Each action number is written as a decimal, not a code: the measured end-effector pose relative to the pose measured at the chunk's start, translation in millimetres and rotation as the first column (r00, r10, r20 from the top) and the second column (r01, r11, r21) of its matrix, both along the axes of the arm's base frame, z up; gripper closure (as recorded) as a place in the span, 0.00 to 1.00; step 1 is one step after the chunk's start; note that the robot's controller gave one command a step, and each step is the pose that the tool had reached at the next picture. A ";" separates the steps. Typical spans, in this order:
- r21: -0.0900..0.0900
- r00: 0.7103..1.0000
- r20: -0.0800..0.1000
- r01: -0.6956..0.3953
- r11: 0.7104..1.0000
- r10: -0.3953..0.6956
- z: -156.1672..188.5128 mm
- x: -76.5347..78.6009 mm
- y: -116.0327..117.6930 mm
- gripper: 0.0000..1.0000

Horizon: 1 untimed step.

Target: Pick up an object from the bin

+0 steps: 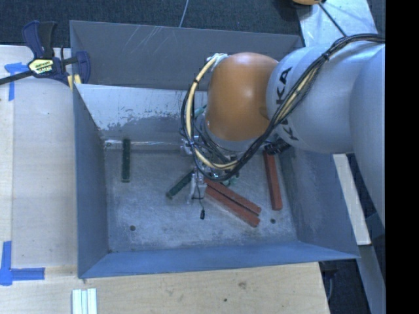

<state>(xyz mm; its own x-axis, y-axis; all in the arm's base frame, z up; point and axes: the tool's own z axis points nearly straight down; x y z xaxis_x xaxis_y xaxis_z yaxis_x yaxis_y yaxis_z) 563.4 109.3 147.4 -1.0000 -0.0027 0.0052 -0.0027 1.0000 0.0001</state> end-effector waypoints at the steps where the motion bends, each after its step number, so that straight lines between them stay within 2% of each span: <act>1: 0.001 1.000 0.008 0.003 1.000 -0.003 4.6 2.0 -0.4 0.00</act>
Offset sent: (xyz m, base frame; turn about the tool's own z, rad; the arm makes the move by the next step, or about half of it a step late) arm 0.0414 -0.0233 -0.0774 -0.1402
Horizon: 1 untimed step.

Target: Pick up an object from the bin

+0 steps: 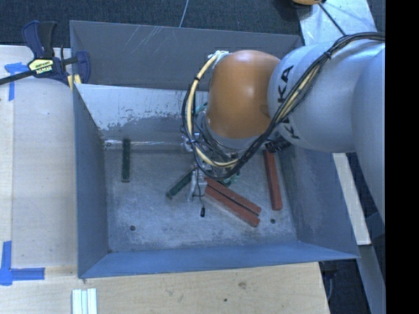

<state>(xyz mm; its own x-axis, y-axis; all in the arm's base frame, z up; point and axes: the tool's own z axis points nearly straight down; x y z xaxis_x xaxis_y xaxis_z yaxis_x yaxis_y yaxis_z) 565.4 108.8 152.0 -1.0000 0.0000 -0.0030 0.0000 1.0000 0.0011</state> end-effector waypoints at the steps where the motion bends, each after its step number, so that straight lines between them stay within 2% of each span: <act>1: -0.001 0.995 0.004 -0.104 0.995 0.104 -56.0 30.1 -16.1 0.00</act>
Offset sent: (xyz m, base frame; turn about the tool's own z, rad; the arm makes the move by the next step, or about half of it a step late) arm 0.0496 -0.0173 -0.0820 -0.2485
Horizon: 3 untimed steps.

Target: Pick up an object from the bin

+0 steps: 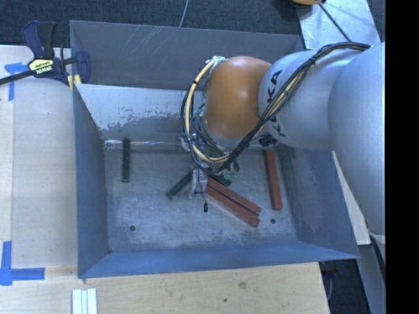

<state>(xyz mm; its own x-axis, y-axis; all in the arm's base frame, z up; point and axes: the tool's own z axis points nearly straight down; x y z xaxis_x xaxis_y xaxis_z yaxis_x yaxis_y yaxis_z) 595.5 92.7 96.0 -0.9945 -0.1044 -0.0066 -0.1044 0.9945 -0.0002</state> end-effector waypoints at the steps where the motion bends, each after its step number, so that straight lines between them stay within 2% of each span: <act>1: 0.000 0.991 -0.003 -0.136 0.991 0.136 -25.5 19.7 -2.1 0.00; 2: 0.000 1.000 -0.005 -0.019 1.000 0.019 -25.5 5.2 -13.1 0.00; 3: 0.000 0.991 -0.001 -0.136 0.991 0.136 -24.9 21.4 -2.4 0.00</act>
Offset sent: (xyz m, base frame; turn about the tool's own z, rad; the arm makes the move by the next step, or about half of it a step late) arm 0.0046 -0.0122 -0.0260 -0.0194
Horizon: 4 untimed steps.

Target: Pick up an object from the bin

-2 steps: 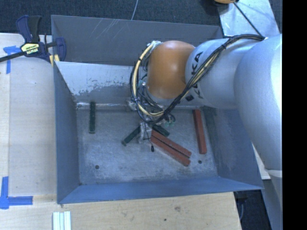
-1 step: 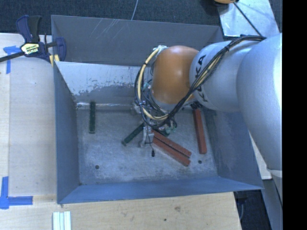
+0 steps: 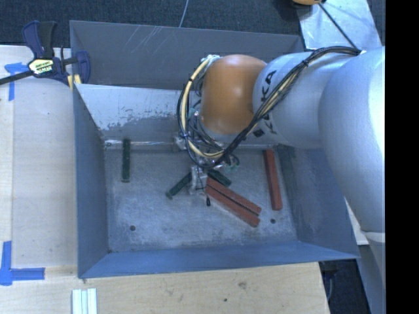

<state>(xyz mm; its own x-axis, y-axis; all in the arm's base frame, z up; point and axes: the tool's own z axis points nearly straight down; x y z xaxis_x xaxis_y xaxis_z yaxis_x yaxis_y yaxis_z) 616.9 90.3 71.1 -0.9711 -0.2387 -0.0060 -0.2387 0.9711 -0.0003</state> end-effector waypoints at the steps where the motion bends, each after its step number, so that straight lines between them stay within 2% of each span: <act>1: 0.000 0.993 -0.002 0.118 0.993 -0.118 0.4 -15.0 -11.0 1.00; 3: 0.001 0.993 -0.002 0.119 0.993 -0.119 0.7 -14.9 -11.1 1.00; 4: -0.001 0.993 -0.008 0.119 0.993 -0.119 7.3 -16.6 -11.3 1.00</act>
Offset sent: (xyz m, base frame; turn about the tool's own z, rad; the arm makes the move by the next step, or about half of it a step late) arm 0.0000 0.0000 0.0000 0.0000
